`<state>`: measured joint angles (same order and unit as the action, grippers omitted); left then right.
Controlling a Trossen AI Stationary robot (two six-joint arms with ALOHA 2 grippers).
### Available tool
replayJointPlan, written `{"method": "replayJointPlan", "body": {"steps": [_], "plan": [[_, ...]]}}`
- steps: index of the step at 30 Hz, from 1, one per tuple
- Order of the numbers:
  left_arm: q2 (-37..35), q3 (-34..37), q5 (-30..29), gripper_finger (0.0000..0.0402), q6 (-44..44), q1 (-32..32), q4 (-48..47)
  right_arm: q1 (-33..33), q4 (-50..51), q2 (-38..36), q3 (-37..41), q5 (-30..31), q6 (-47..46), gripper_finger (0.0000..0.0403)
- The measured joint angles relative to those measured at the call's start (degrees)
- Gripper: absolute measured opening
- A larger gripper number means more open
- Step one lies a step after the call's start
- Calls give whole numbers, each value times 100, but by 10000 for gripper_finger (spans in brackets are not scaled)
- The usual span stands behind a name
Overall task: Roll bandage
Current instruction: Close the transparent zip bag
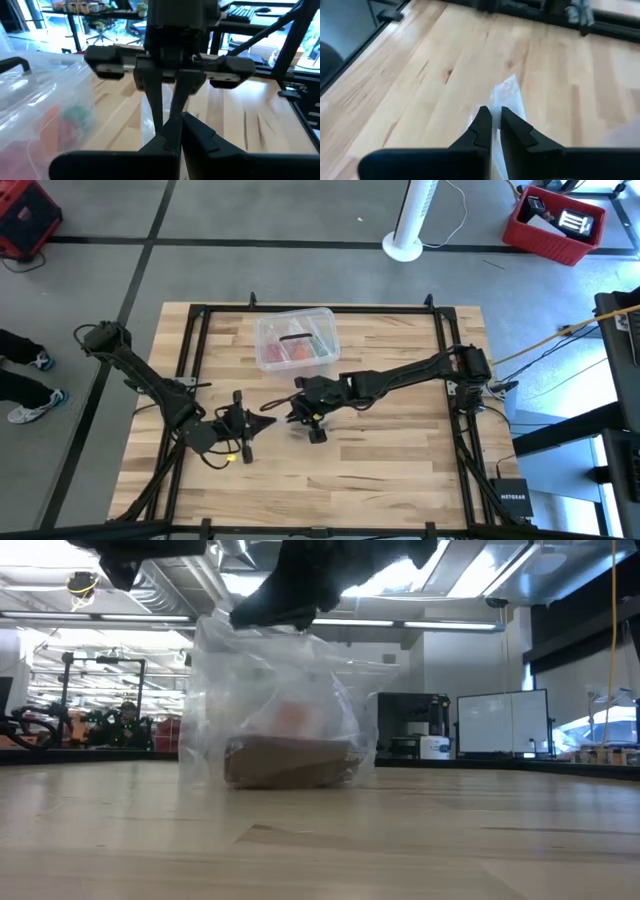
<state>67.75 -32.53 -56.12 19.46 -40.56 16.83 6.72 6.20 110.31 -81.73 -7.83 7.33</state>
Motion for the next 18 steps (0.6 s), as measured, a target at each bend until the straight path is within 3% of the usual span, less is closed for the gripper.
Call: {"method": "replayJointPlan", "body": {"steps": [8,18], "plan": [[-46,-15,127,6,513,78,-55,0,-119,-31,-17,130,77,25],[363,-13,494,105,975,529,-320,0,-153,-33,-20,321,201,28]]}}
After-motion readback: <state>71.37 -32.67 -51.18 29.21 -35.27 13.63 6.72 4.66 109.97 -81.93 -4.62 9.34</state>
